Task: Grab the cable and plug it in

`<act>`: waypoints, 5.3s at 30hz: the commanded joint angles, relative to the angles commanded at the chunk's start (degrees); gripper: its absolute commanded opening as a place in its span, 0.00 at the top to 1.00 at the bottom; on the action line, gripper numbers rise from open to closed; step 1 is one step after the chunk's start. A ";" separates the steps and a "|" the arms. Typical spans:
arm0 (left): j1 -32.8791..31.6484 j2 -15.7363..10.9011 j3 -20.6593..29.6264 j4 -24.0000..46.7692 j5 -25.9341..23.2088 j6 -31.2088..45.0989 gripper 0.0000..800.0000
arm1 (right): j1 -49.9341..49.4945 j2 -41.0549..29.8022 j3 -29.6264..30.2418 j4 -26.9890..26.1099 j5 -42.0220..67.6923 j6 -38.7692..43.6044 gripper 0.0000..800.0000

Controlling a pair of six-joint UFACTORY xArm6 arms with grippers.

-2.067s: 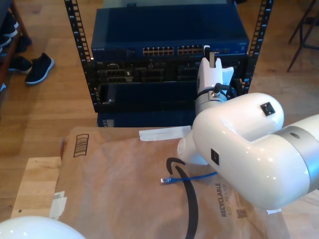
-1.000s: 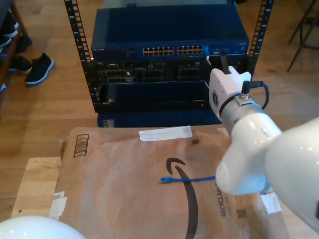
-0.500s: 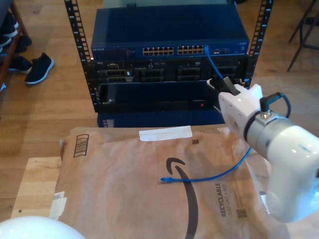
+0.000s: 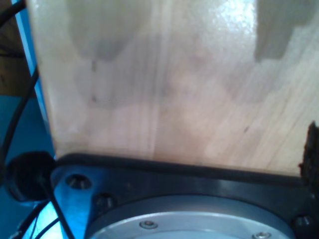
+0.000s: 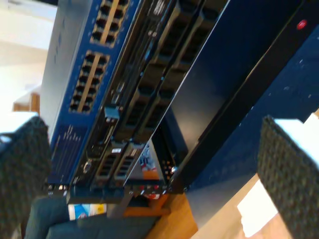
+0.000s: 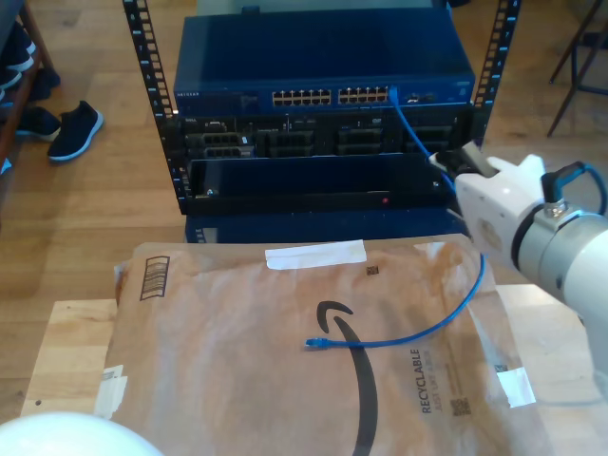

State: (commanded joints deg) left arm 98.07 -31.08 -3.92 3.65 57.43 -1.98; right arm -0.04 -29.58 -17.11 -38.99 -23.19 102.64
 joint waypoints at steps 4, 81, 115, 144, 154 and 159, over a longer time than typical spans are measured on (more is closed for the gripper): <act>0.00 0.00 0.00 0.00 0.00 0.00 0.00 | -0.26 -1.49 -0.44 -1.76 2.11 2.64 0.27; 0.00 0.00 0.00 0.00 0.00 0.00 0.00 | -32.88 1.58 -18.73 20.13 90.02 -63.82 0.00; 0.00 0.00 0.00 0.00 0.00 0.00 0.00 | -75.25 -7.65 7.12 24.53 87.30 -92.04 0.00; 0.00 0.00 0.00 0.00 0.00 0.00 0.00 | -77.71 -4.75 14.77 31.38 74.02 -91.96 0.00; 0.00 0.00 0.00 0.00 0.00 0.00 0.00 | -77.71 -5.10 14.95 31.21 73.93 -91.87 0.00; 0.00 0.00 0.00 0.00 0.00 0.00 0.00 | -77.71 -5.10 14.95 31.12 74.02 -91.87 0.00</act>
State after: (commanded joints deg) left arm 98.07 -31.08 -3.92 3.65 57.43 -1.98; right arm -77.76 -34.68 -2.16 -7.87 50.84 10.77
